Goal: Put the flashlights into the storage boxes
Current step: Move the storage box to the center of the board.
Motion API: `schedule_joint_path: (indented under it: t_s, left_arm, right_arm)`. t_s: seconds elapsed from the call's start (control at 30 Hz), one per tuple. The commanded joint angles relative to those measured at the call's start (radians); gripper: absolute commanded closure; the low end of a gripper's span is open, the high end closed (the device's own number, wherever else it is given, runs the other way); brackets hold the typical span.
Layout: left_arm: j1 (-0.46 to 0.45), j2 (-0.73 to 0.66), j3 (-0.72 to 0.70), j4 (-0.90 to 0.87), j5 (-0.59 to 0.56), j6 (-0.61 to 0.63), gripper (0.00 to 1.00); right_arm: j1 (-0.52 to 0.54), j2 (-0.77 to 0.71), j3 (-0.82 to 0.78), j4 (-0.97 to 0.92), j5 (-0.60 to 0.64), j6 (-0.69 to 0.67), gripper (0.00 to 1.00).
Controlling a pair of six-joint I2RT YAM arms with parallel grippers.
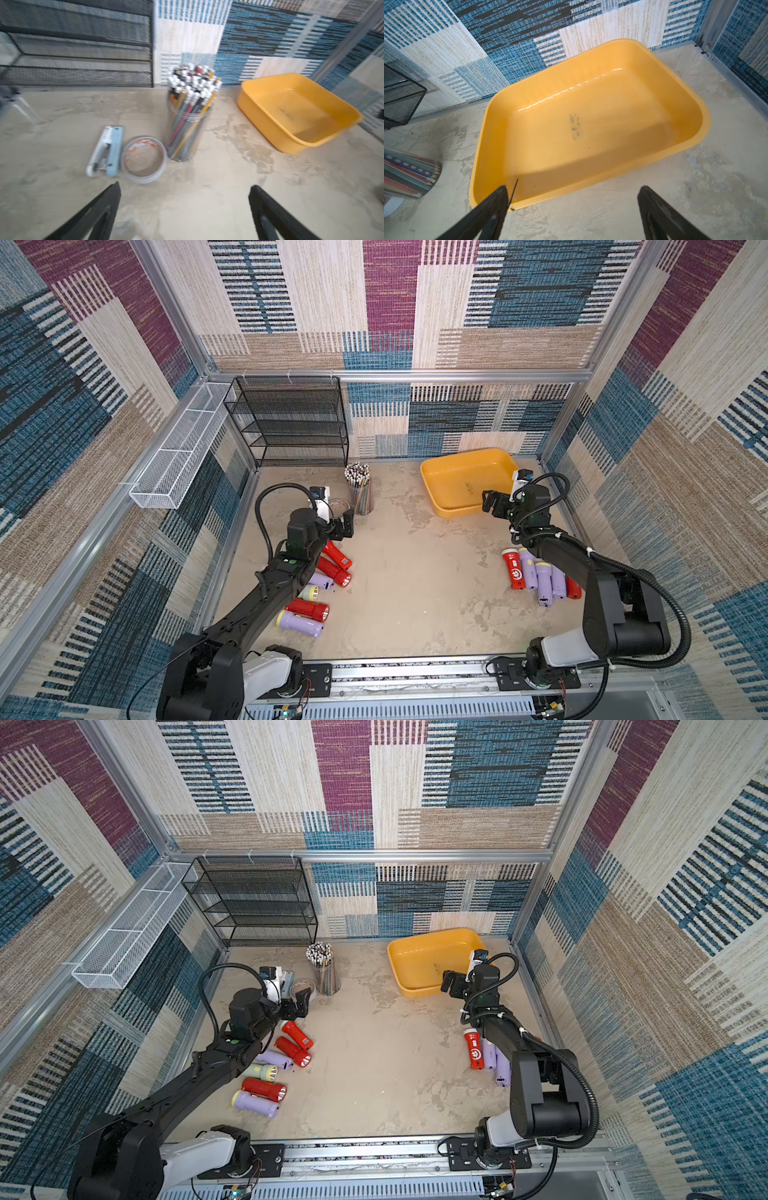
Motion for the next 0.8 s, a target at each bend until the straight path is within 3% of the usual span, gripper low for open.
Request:
schedule_joint_path:
  t_s: [0.0, 0.17, 0.3, 0.4, 0.57, 0.77]
  left_arm:
    - [-0.100, 0.059, 0.045, -0.061, -0.003, -0.164, 0.01]
    - [-0.246, 0.277, 0.251, -0.162, -0.077, -0.191, 0.10]
    - [-0.311, 0.465, 0.476, -0.306, -0.081, -0.213, 0.19]
    - [-0.339, 0.539, 0.566, -0.348, -0.074, -0.235, 0.24]
    - [-0.365, 0.503, 0.573, -0.377, -0.098, -0.245, 0.24]
    - [-0.386, 0.300, 0.501, -0.470, -0.153, -0.177, 0.21]
  right_arm:
    - [0.003, -0.018, -0.011, 0.001, 0.006, 0.034, 0.00]
    - [0.006, -0.028, -0.008, -0.056, 0.070, 0.011, 0.01]
    - [0.006, -0.060, -0.057, -0.017, 0.055, 0.015, 0.00]
    - [0.011, -0.068, -0.061, -0.004, 0.019, 0.011, 0.00]
    - [0.038, -0.048, -0.026, -0.019, -0.047, -0.013, 0.11]
    - [0.129, 0.066, 0.094, -0.113, -0.058, -0.051, 0.19]
